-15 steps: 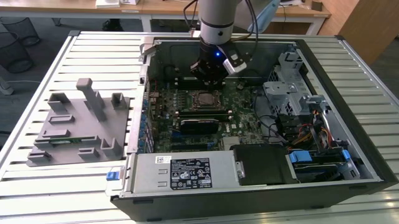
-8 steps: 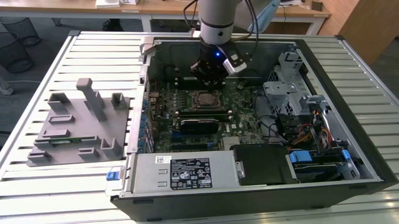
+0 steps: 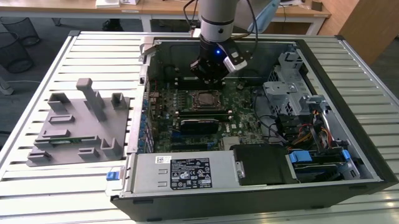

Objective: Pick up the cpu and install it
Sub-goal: 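Install the first cpu locking lever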

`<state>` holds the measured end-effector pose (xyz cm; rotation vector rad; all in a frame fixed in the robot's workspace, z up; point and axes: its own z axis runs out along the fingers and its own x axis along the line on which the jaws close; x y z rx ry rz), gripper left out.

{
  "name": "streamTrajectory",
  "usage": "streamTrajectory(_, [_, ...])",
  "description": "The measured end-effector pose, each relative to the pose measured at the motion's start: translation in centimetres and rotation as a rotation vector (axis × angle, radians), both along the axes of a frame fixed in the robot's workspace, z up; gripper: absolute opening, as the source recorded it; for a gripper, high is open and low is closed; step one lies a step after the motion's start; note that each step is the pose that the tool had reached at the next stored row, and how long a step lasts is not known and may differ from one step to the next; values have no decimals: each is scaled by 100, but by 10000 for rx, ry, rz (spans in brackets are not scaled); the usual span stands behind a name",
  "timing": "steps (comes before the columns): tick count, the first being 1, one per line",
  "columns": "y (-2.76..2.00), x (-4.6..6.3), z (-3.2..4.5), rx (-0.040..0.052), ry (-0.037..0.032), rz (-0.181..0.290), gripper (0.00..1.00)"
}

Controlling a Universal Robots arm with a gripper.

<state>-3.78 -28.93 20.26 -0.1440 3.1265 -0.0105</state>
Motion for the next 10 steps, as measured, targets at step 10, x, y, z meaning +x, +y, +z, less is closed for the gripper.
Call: streamTrajectory(10, [-62, 8, 1, -1, 1, 0, 11])
